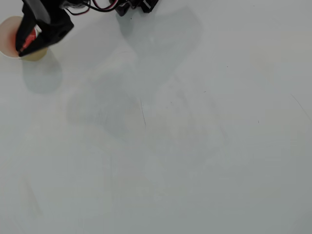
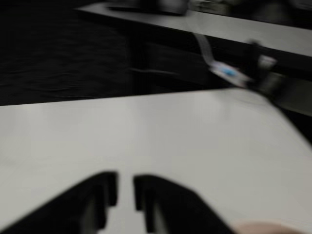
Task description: Pick up the cube and drop it in the cup.
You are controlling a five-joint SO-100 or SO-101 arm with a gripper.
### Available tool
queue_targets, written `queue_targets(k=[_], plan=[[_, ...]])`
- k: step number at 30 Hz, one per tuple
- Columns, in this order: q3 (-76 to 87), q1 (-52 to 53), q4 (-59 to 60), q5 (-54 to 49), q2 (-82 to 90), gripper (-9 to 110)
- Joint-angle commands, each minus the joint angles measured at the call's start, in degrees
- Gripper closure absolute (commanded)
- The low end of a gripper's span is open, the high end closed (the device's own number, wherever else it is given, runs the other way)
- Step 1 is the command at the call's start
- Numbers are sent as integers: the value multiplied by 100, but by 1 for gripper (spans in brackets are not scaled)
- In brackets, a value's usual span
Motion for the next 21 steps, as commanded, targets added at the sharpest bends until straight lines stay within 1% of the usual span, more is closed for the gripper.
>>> queue_targets(k=[1, 5, 8, 15, 21], plan=[[-360, -721, -123, 26, 290, 102], [0, -1477, -97, 26, 492, 102], [378, -2074, 141, 26, 835, 102], [896, -3085, 1784, 26, 1679, 102], [1731, -3419, 3041, 26, 2303, 102]])
